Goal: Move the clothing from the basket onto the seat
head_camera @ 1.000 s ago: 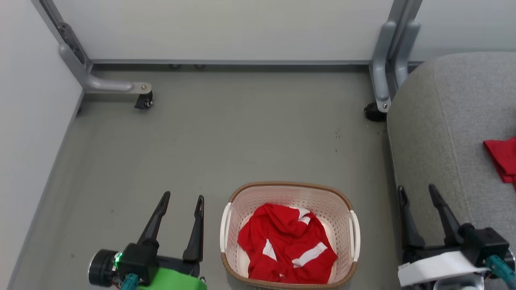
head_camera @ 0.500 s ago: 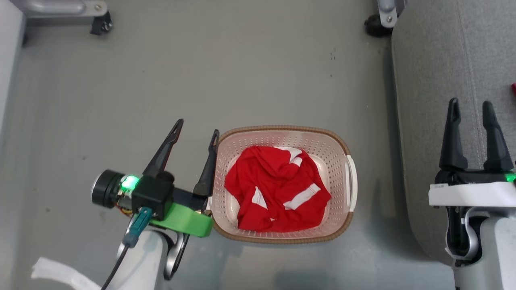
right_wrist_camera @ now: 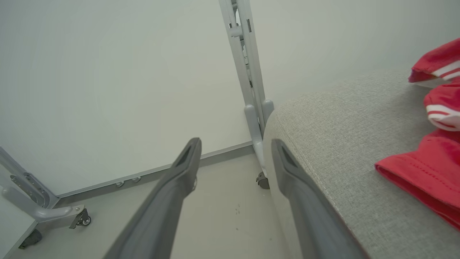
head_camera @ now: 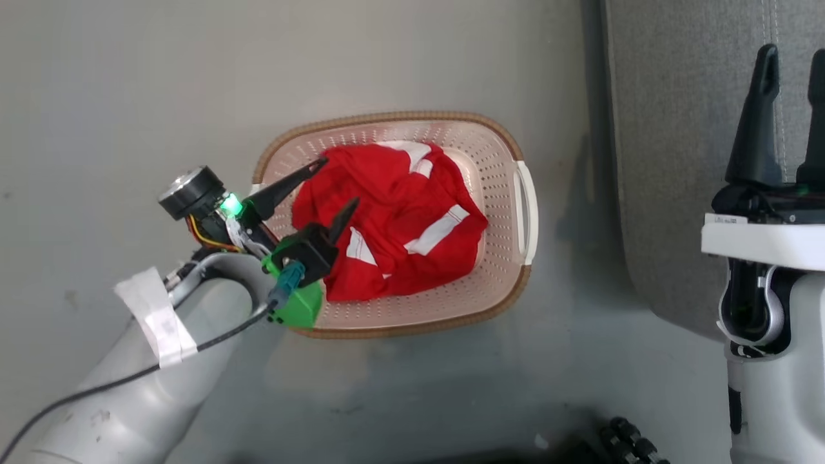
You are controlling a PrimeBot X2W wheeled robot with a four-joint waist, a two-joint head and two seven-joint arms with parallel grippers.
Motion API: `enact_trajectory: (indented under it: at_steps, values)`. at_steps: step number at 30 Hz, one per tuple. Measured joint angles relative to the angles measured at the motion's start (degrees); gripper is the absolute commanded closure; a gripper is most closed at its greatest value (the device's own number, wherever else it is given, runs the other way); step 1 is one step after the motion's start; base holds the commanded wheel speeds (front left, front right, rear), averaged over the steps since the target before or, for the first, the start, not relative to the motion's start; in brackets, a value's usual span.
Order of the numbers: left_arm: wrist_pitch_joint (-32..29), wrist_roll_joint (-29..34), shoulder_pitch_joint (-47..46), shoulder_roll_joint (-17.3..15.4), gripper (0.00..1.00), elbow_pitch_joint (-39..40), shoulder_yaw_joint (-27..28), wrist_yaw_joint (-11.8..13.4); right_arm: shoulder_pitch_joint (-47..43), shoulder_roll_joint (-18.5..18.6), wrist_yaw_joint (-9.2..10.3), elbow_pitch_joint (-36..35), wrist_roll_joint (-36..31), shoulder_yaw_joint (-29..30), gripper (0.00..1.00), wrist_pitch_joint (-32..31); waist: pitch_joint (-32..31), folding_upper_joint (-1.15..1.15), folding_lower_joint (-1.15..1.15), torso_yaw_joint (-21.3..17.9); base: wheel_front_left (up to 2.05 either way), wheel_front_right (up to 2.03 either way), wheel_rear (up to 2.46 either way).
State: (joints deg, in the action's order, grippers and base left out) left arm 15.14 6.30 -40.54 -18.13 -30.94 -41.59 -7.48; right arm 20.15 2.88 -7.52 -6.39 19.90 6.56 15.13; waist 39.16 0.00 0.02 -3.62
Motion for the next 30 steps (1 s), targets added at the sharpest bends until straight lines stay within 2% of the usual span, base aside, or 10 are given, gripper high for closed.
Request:
enact_trajectory:
  at_steps: [5,12,20,27,30]
  values:
    - [0.0,4.2,-9.1,-1.0,0.00,-9.6,-4.8,0.0,2.8,0.0,0.01,-2.8,2.1,-0.4,0.00,0.0,5.7,0.00,0.00,-3.1,0.00,0.00,0.00]
    - [0.0,13.2,-18.9,0.4,0.00,-21.5,-14.1,0.1,4.6,0.0,0.02,-5.1,2.7,-1.7,0.00,0.0,12.8,0.00,0.00,-7.1,0.00,0.00,0.00]
    - [-2.1,20.0,-25.0,3.9,0.00,-32.1,-20.3,2.9,5.5,0.0,0.02,-6.1,3.9,-4.0,0.00,0.0,18.3,0.00,-0.01,-11.1,0.00,0.00,0.00]
    - [-3.6,21.4,-27.8,4.9,0.00,-37.0,-21.8,6.1,5.9,0.0,0.02,-6.2,4.7,-5.1,0.00,0.0,20.7,0.00,-0.01,-13.8,0.00,0.00,0.00]
    - [-3.5,21.2,-28.4,5.0,0.00,-38.5,-22.1,6.7,5.9,0.0,0.02,-6.1,4.7,-5.3,0.00,0.0,21.3,0.00,-0.01,-14.4,0.00,0.00,0.00]
